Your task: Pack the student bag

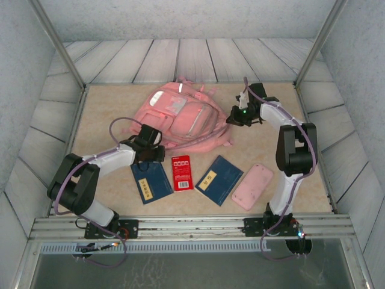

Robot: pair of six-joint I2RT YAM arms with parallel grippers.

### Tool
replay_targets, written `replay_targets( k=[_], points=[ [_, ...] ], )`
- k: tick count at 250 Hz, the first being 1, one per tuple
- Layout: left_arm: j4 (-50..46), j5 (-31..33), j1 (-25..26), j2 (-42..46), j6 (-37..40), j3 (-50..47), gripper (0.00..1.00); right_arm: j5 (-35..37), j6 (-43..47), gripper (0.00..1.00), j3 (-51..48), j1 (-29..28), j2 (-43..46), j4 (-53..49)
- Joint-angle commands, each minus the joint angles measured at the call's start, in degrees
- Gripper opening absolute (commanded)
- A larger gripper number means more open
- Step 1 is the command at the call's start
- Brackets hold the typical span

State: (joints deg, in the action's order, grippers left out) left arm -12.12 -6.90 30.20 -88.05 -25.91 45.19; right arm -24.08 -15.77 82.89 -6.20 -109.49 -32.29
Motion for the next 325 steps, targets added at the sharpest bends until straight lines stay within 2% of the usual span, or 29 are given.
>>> replay_targets(
  k=[1,26,42,59,89,138,168,210,259,293,325],
  points=[
    [-3.09,1.11,-1.16,0.73,1.21,1.01,0.13,1.42,2.16,0.19,0.68,1.87,4.12,-2.66],
    [-1.77,-4.26,-1.08,1.82,3.59,-0.52,0.27,1.69,3.29,0.43,-1.51,1.71,7.59,-6.39],
    [0.46,-7.66,-0.89,3.36,4.88,-2.79,0.41,2.51,3.47,0.53,-4.55,1.67,10.81,-7.29],
    [1.41,-9.89,-0.09,5.25,6.28,-4.01,0.54,2.88,3.34,0.59,-7.83,1.63,13.87,-8.4],
    [-0.98,-11.33,3.39,8.2,9.05,-2.35,0.66,2.96,1.58,0.63,-14.05,0.81,18.96,-10.29],
    [1.17,-18.05,8.74,8.07,10.17,1.28,0.65,3.73,-6.84,0.64,-24.46,-5.15,27.58,-9.08],
    [1.23,-17.58,11.16,5.24,11.06,3.77,0.65,4.65,-10.04,0.66,-29.39,-10.76,32.31,-12.09],
    [2.08,-17.01,11.37,2.04,10.83,5.15,0.65,7.47,-15.78,0.68,-33.98,-16.55,38.51,-14.6],
    [3.75,-17.78,11.46,0.38,9.66,5.81,0.64,17.79,-18.08,0.7,-33.29,-20.38,40.81,-22.49],
    [4.63,-22.13,11.63,-1.45,10.39,6.2,0.63,11.72,-20.92,0.7,-36.61,-21.79,41.06,-18.74],
    [4.6,-22.52,11.85,-1.92,11.3,6.23,0.63,11.52,-26.9,0.7,-38.04,-26.82,41.79,-16.52]
  ],
)
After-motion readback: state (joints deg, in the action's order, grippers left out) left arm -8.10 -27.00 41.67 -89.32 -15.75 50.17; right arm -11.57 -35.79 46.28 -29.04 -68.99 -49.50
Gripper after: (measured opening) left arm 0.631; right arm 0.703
